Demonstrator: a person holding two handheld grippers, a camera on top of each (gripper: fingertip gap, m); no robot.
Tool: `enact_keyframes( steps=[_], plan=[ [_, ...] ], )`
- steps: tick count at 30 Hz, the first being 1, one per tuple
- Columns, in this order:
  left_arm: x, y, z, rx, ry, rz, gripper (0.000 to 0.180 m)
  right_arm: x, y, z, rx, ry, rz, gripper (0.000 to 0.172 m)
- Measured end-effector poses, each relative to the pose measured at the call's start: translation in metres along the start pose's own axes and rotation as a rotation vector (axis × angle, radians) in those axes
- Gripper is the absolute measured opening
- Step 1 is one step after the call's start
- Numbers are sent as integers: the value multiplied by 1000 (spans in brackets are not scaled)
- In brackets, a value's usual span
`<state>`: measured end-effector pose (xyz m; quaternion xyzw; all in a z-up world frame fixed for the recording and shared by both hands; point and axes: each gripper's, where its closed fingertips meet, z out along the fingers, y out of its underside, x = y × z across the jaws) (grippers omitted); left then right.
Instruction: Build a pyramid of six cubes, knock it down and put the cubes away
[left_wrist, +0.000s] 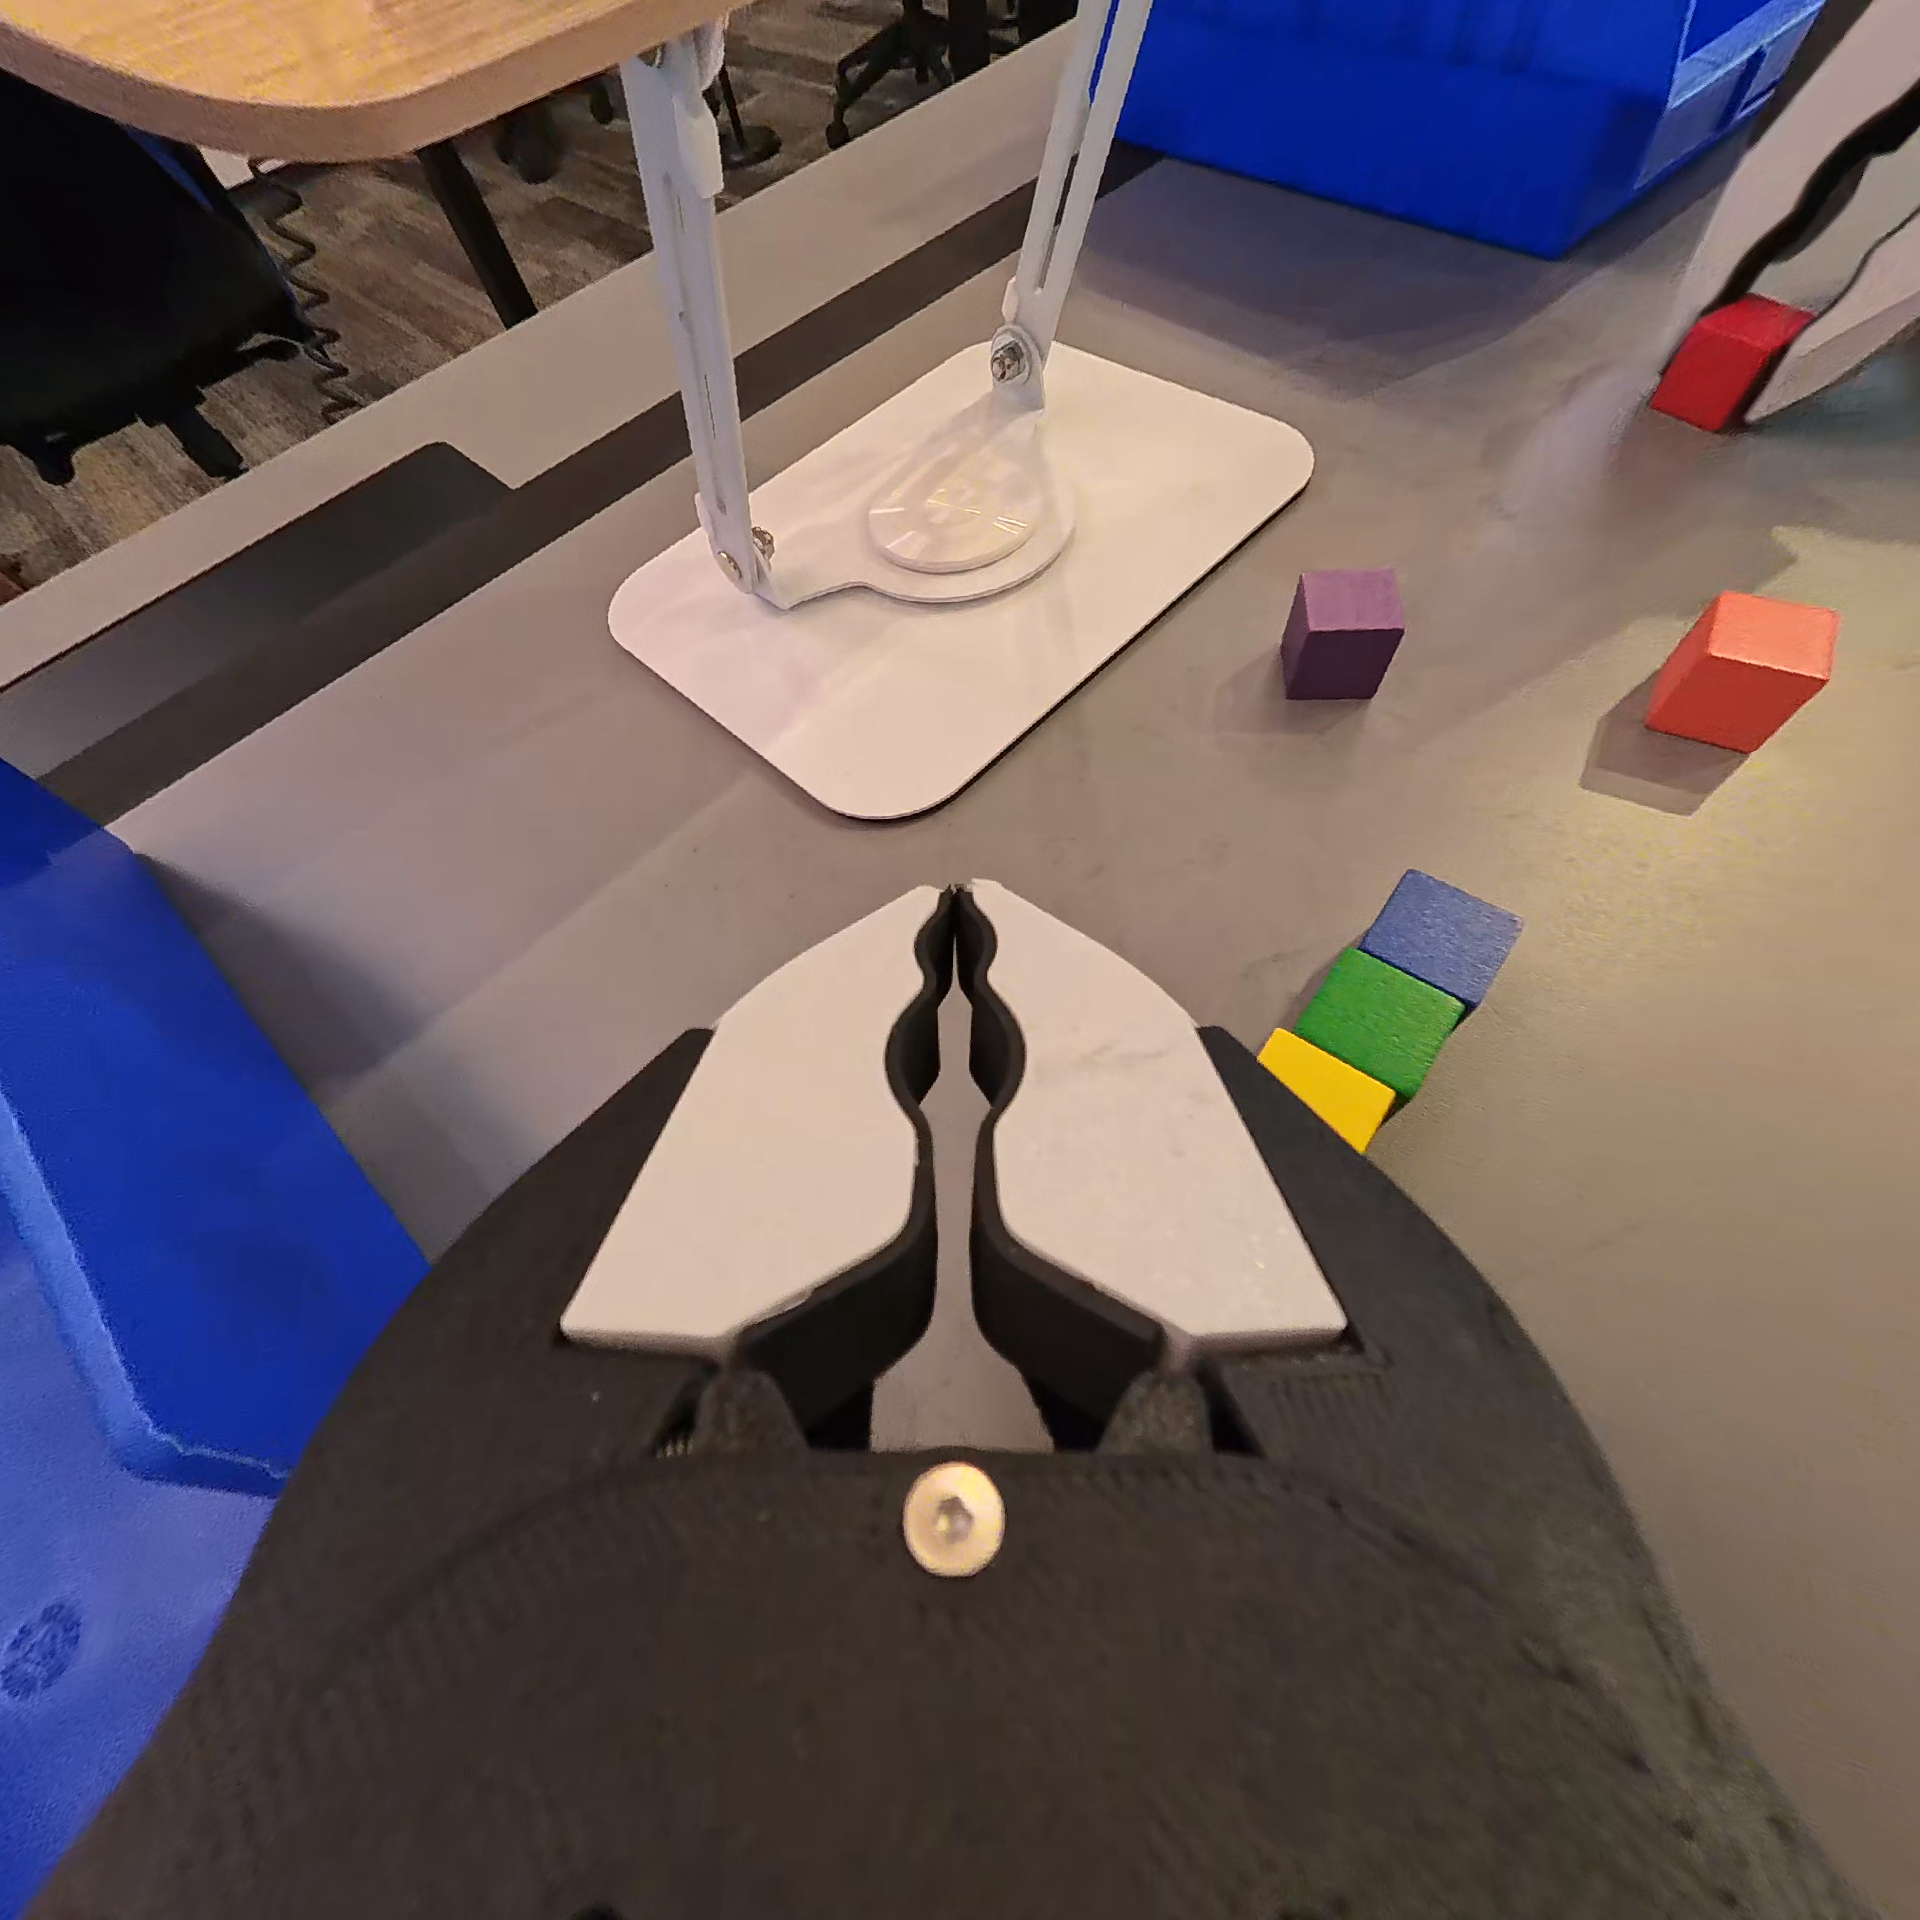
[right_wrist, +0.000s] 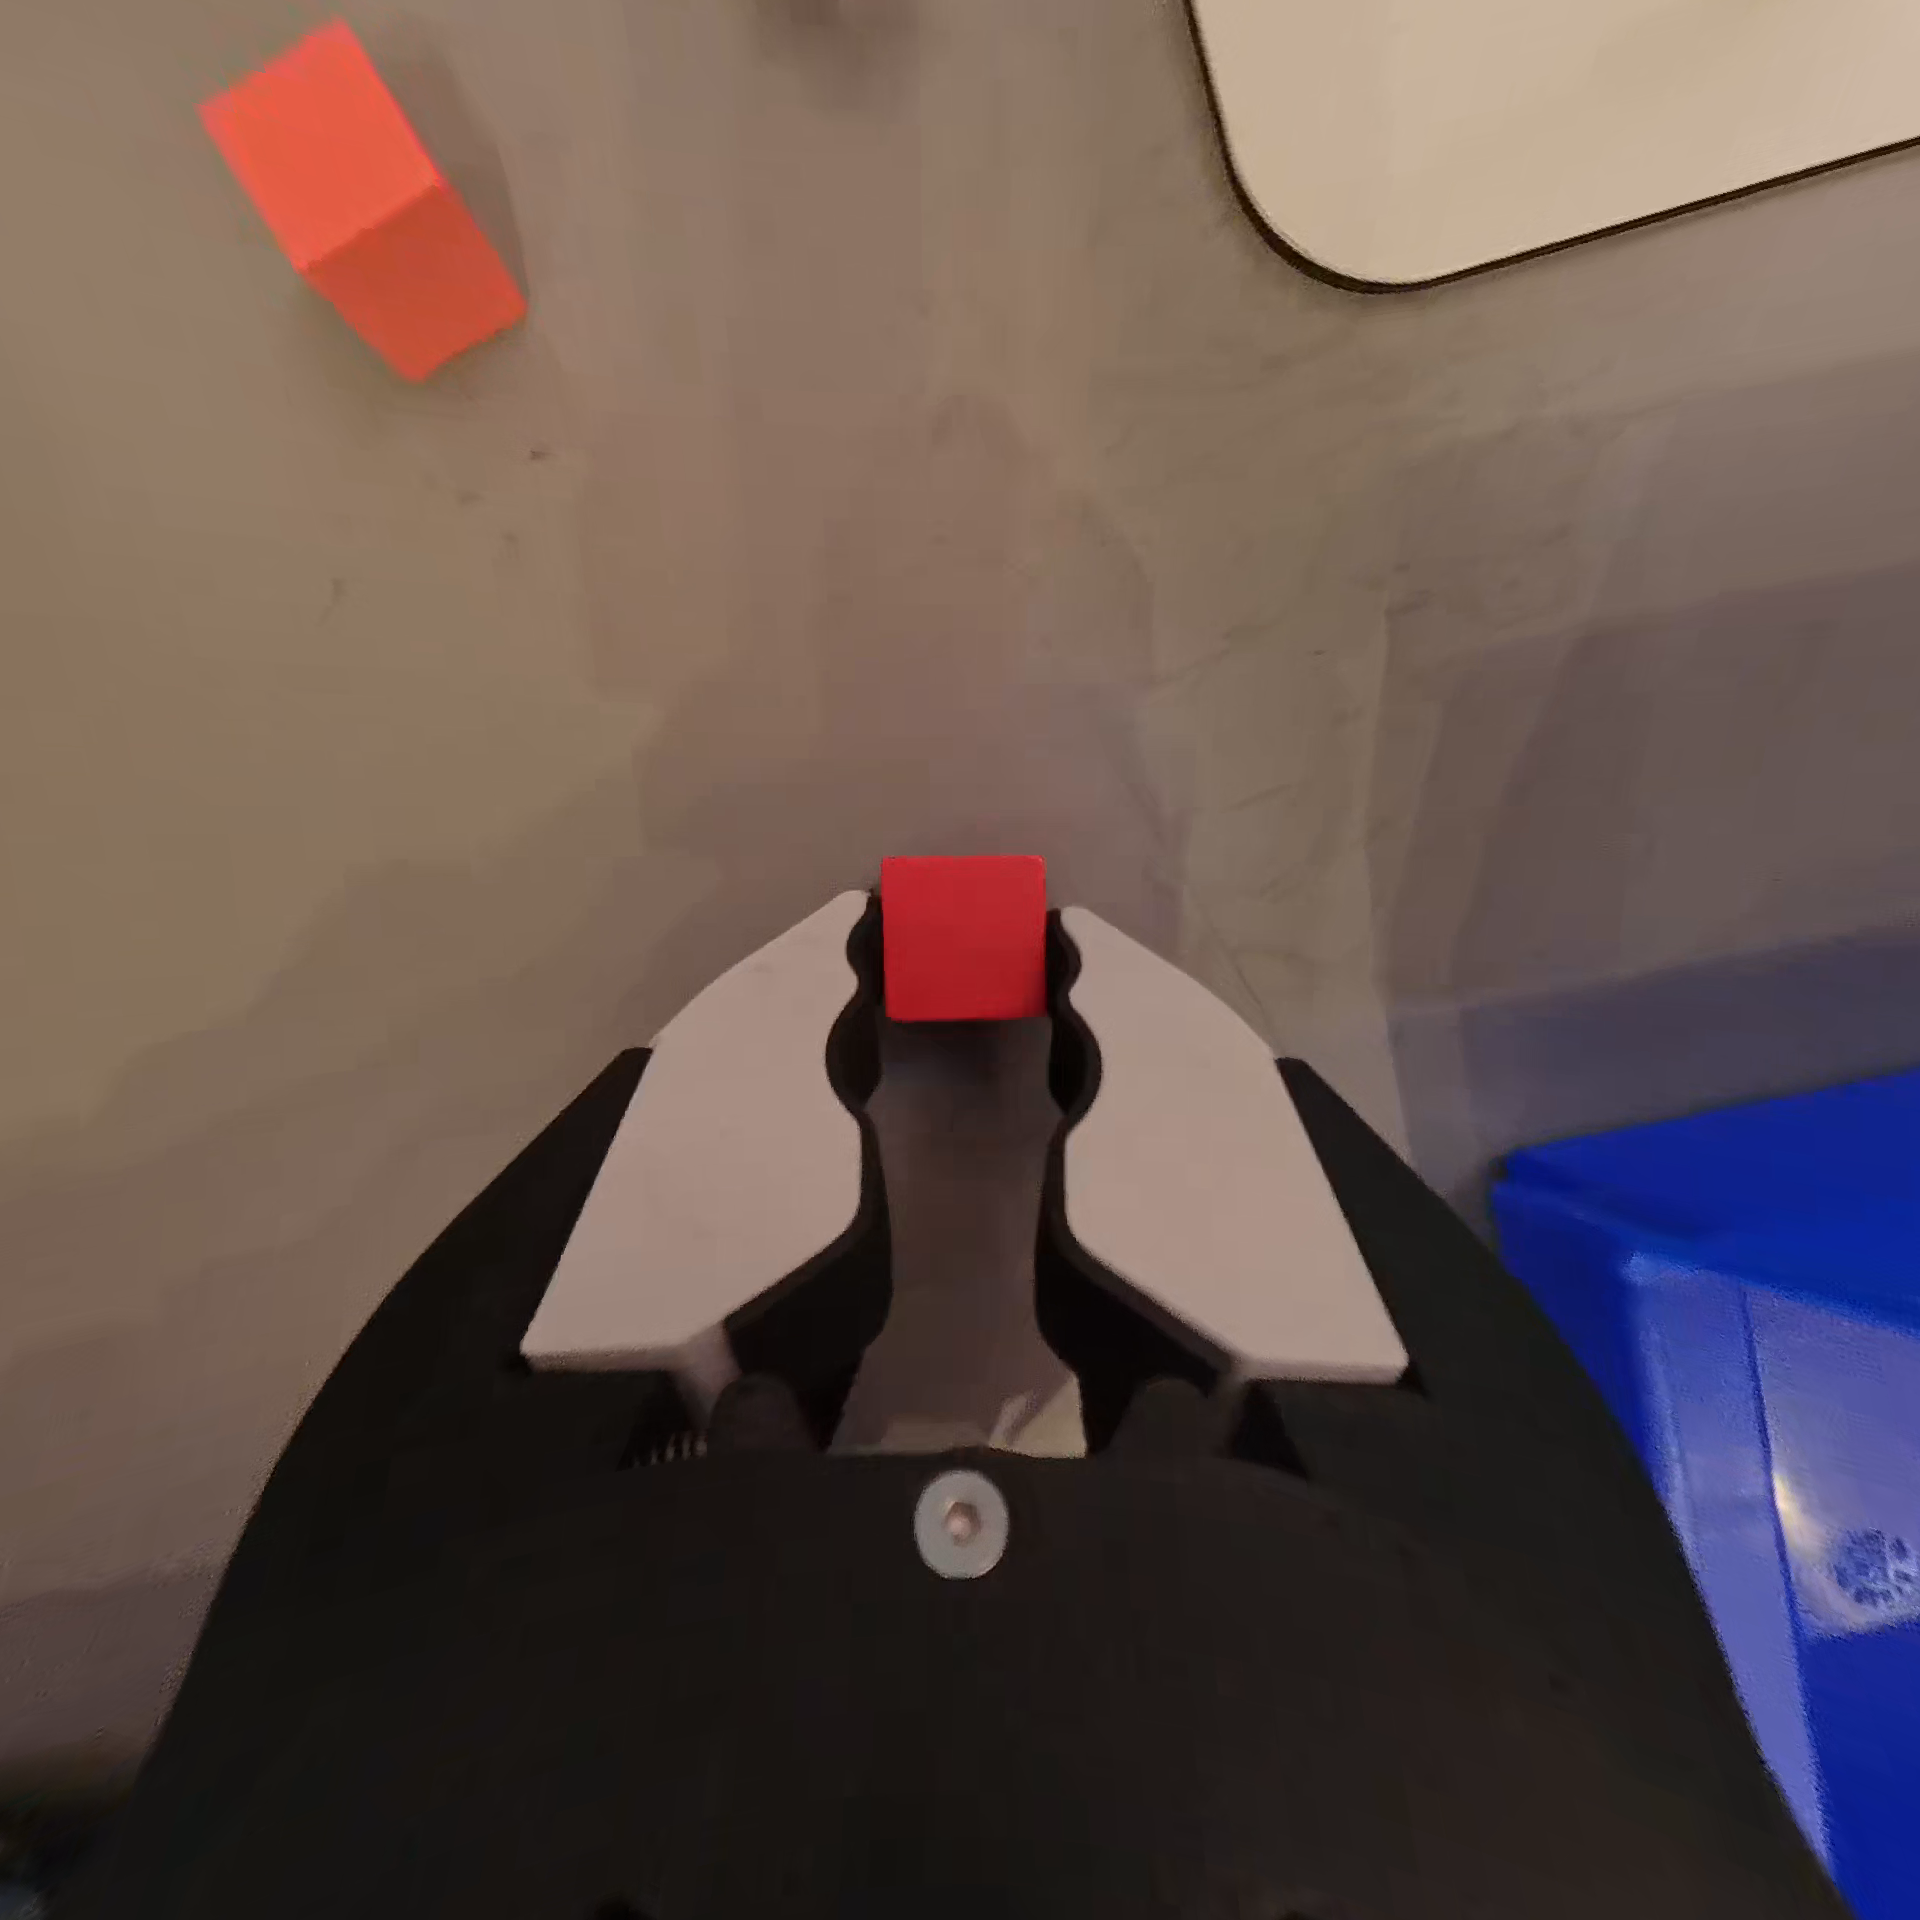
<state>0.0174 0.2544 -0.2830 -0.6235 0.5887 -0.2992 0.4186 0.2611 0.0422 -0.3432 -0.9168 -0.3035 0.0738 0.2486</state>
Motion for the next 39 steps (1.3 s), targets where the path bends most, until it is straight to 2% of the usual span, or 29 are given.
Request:
enact_keyframes(
  steps=[5,7,9,12,14,16,19,22,26,29,35,37,39],
  plan=[
    [0,2,2,-5,0,1,0,-4,-8,-4,8,-20,-34,29],
    [-1,3,2,-7,-3,1,0,-7,-24,-20,63,-7,-59,29],
    [-1,3,3,-9,-3,-1,0,7,-42,-51,130,73,-58,29],
    [-1,5,4,-15,1,-1,0,55,-58,-112,242,261,8,29],
    [-1,5,4,-17,-1,3,0,101,-50,-146,265,394,105,29],
    [-1,4,3,-14,-2,4,0,148,-32,-164,269,473,222,29],
    [-2,4,3,-12,-7,3,0,203,1,-155,227,494,385,29],
    [-4,6,4,-18,-9,-2,0,235,31,-125,101,488,455,29],
    [-5,9,5,-26,-10,-5,0,260,54,-84,-15,449,500,29],
    [-6,10,6,-30,-10,-5,0,270,62,-59,-28,394,539,29],
    [-6,12,7,-38,-7,-6,0,278,67,-38,-85,371,555,31],
    [-5,13,8,-42,-2,-6,0,280,69,-43,-112,394,578,62],
    [-4,13,9,-46,-3,-2,0,280,62,-62,-96,449,566,66]
  ],
)
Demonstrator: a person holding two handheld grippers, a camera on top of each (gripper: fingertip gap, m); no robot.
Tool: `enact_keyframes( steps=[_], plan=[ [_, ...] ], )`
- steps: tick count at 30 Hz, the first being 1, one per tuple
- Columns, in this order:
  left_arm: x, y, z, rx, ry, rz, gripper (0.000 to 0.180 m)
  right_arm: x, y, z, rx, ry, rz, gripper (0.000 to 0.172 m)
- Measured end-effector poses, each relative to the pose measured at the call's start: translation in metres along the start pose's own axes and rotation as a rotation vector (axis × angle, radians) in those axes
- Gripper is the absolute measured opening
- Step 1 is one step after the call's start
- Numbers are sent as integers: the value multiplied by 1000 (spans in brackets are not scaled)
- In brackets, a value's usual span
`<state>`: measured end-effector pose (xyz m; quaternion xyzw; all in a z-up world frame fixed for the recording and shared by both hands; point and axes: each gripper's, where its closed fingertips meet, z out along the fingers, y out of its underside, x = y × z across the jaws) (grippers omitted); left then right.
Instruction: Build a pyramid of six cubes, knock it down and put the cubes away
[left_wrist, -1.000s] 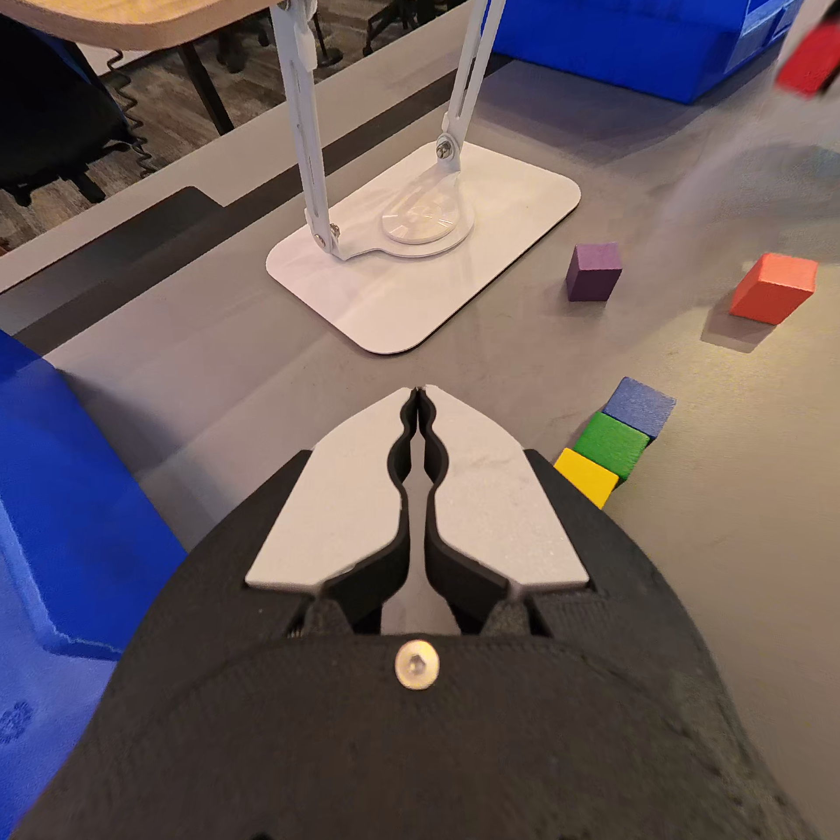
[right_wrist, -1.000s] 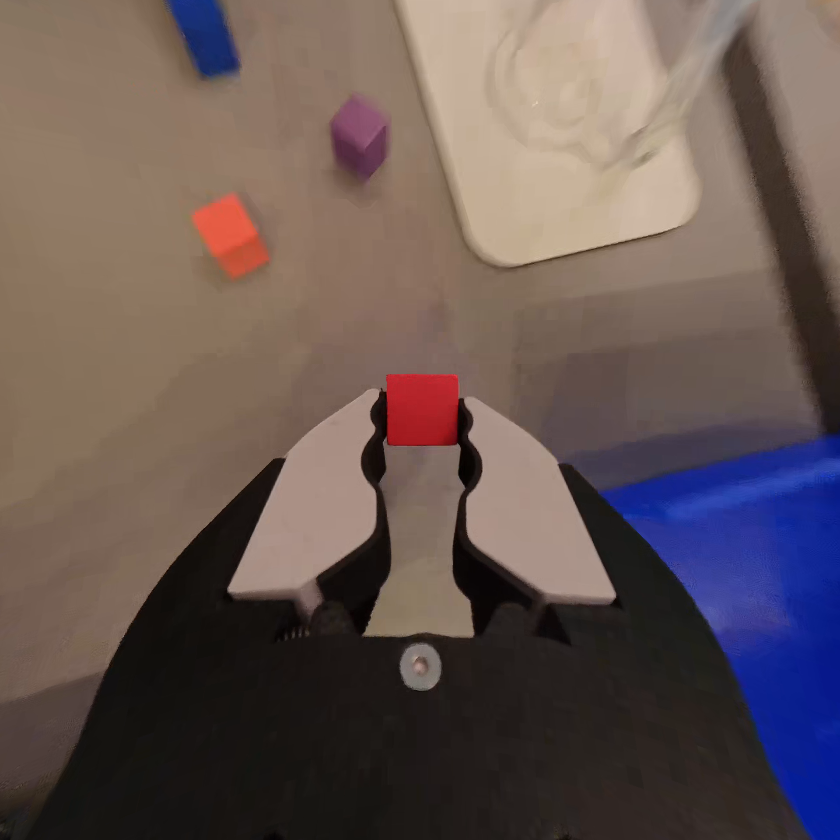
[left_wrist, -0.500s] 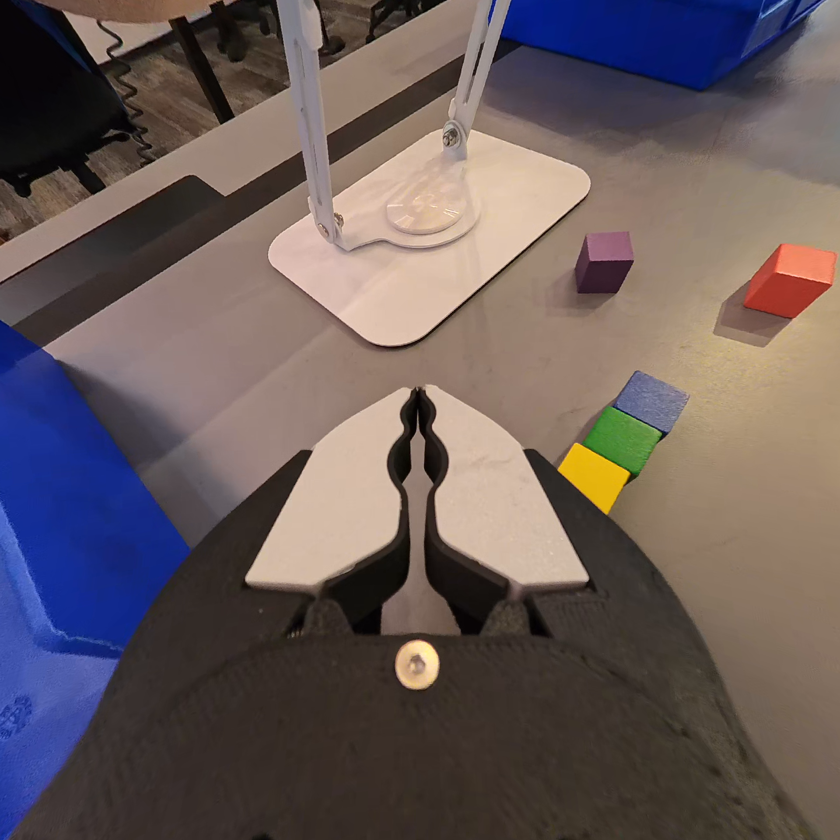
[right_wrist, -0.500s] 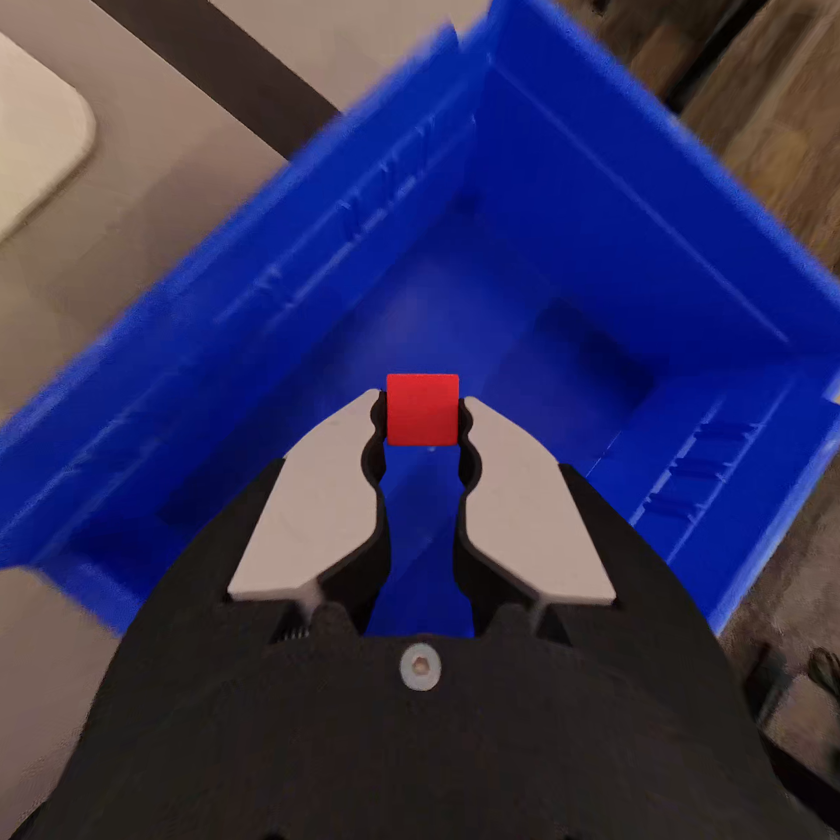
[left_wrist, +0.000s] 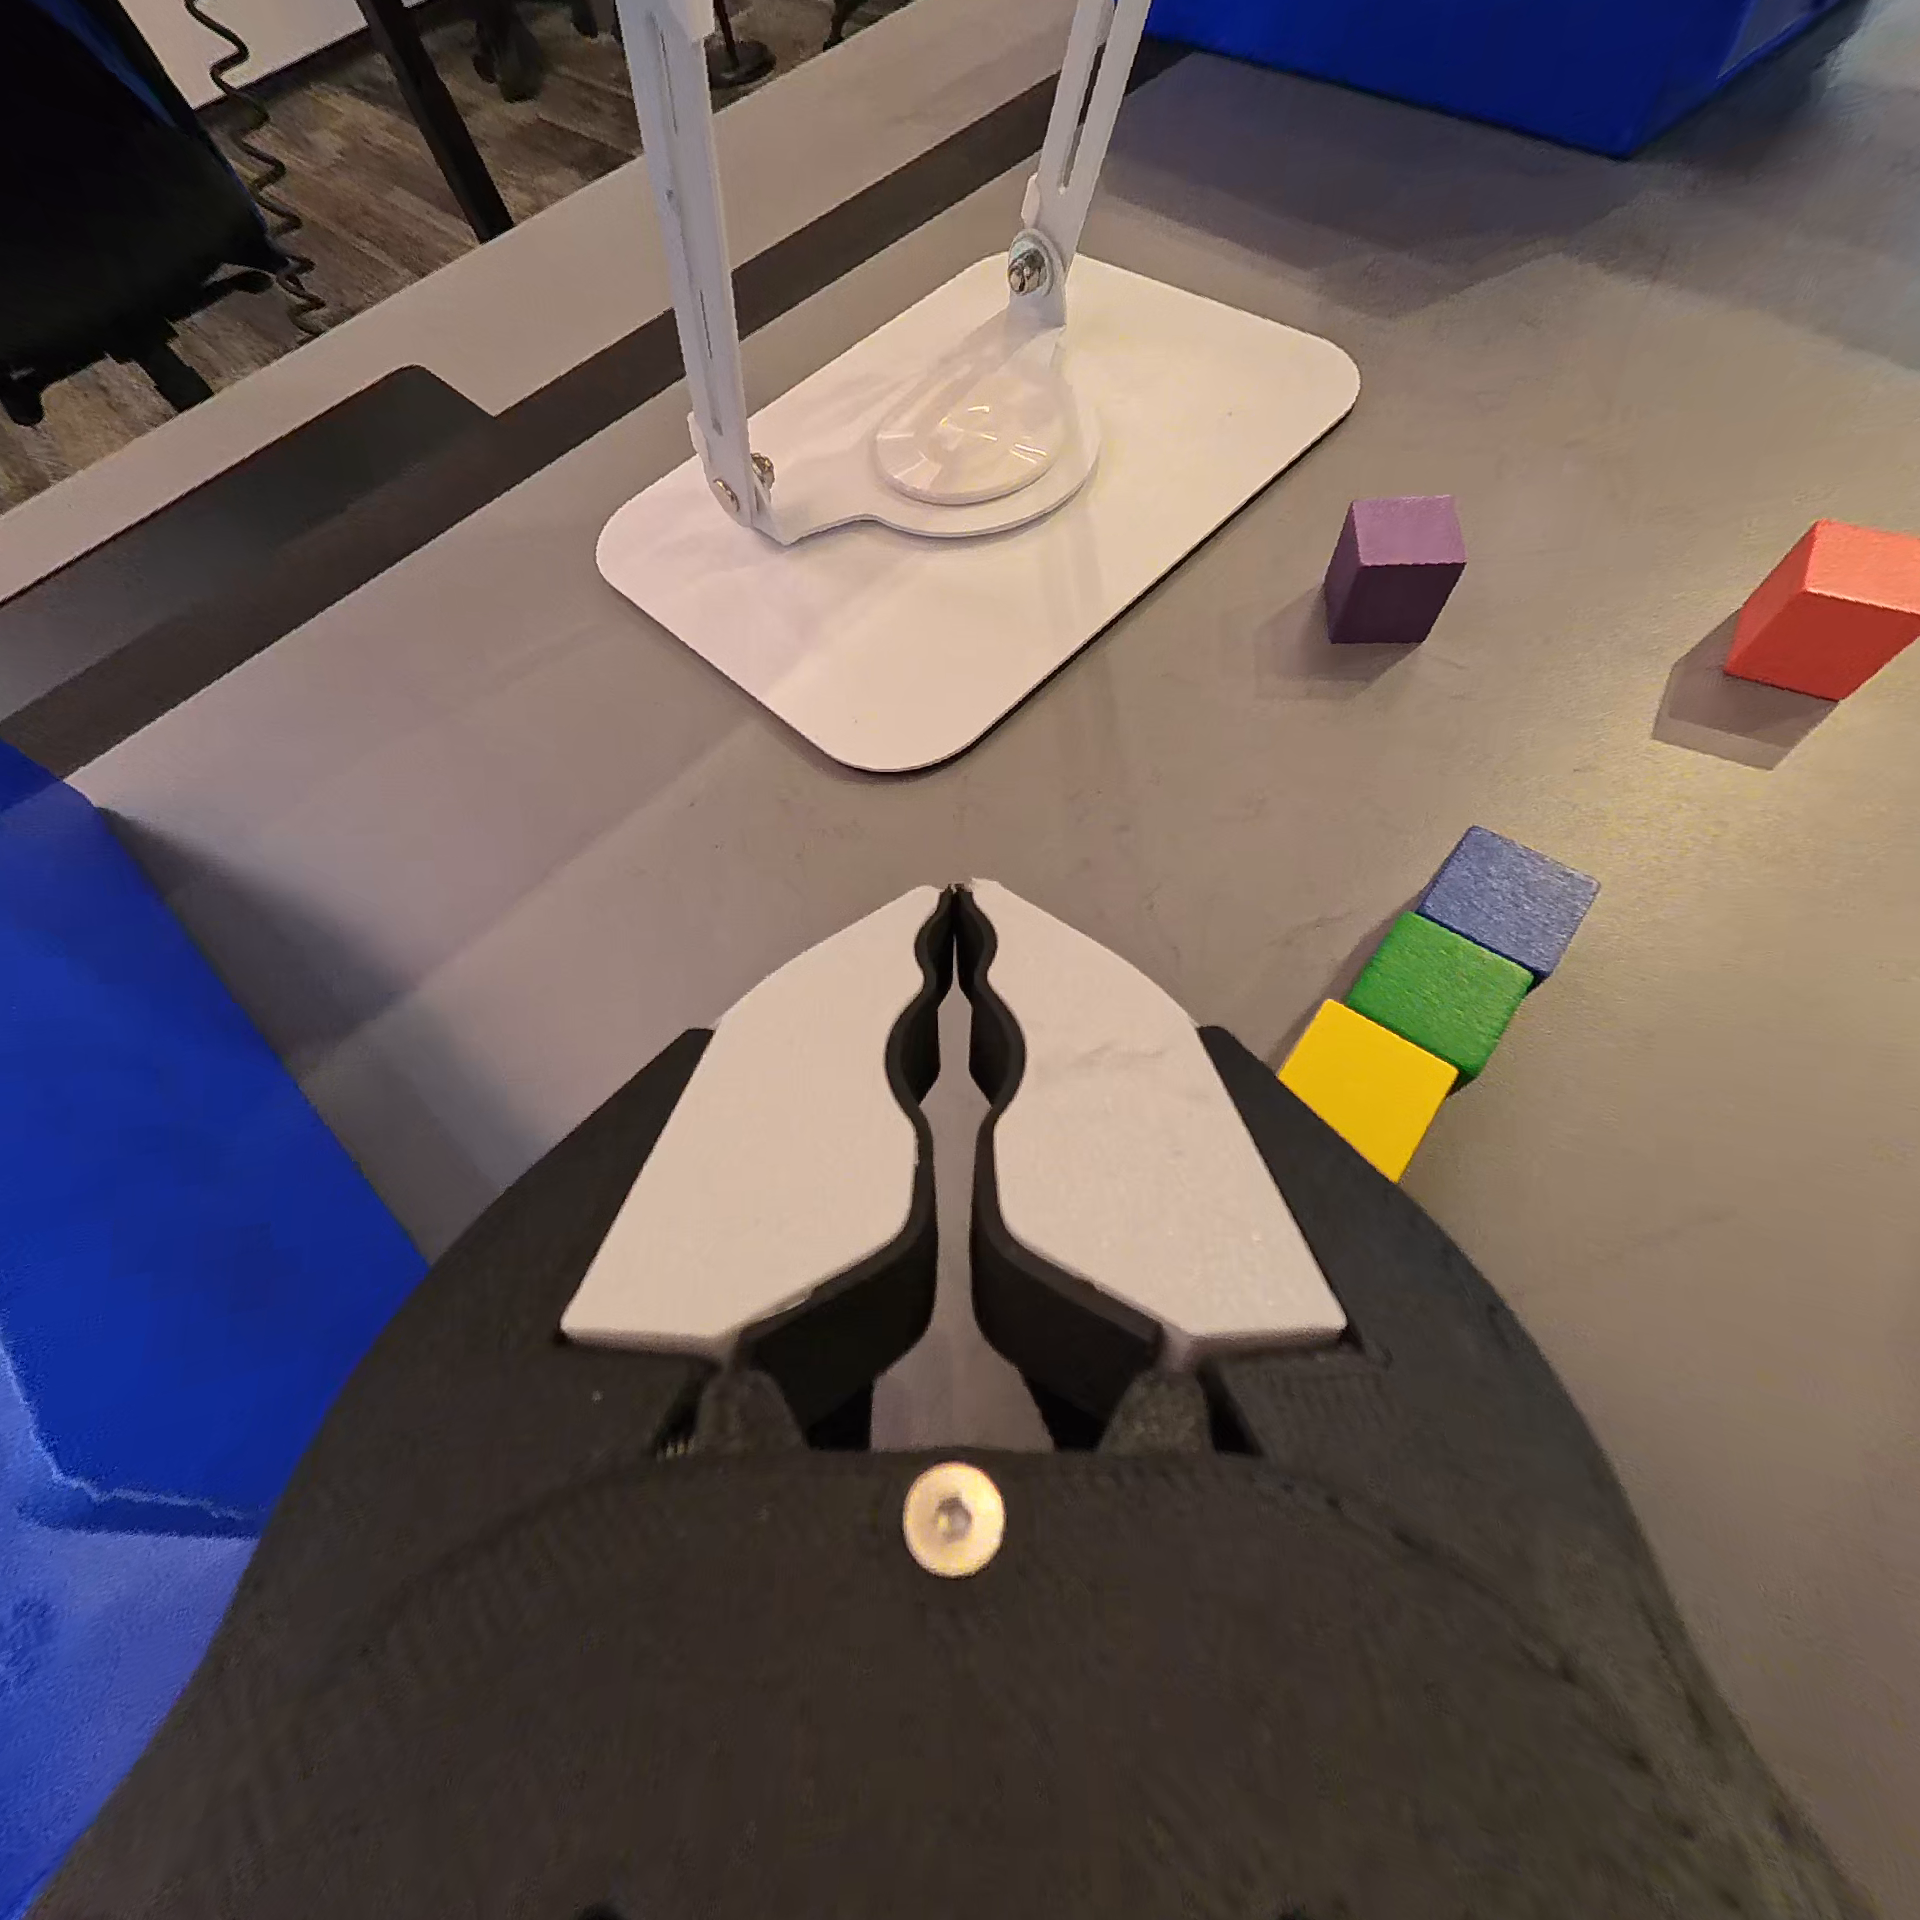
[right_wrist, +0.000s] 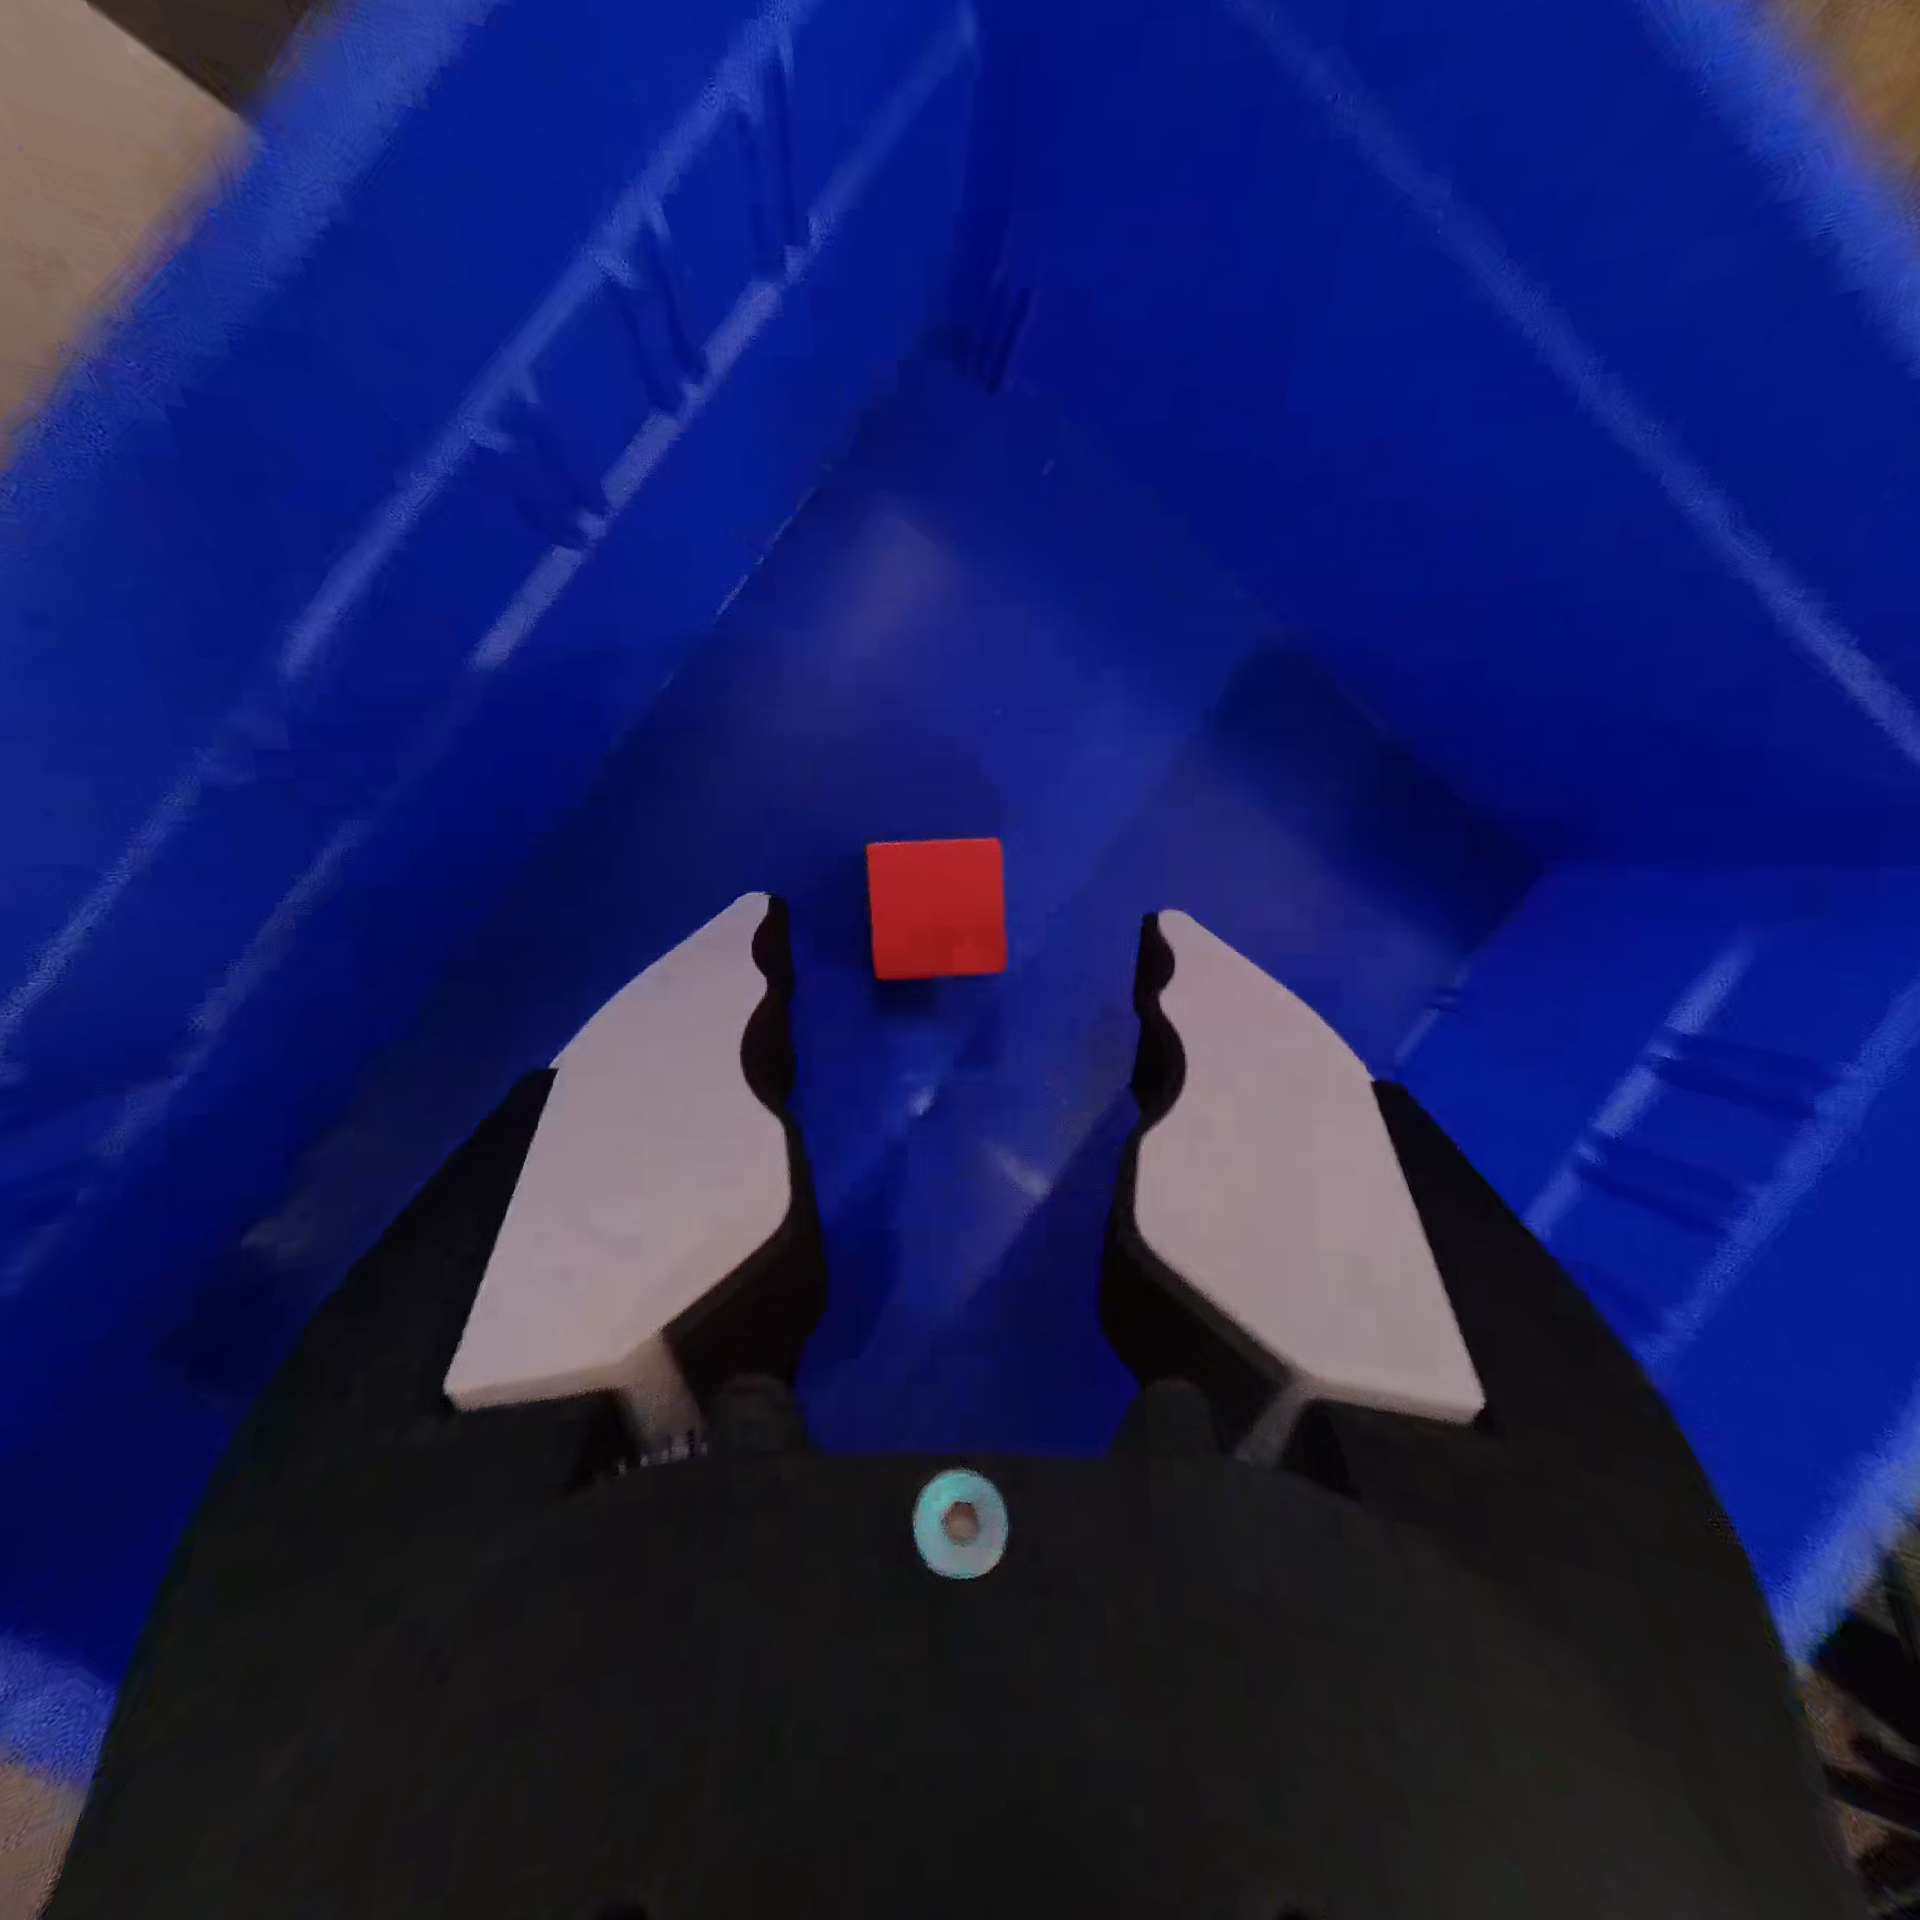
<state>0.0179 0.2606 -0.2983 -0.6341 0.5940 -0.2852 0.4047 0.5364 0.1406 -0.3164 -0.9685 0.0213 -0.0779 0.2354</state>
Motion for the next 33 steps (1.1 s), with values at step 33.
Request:
enact_keyframes(
  steps=[33],
  plan=[
    [0,-6,-4,12,-24,41,0,-409,-14,-35,77,-533,-538,30]
  ],
)
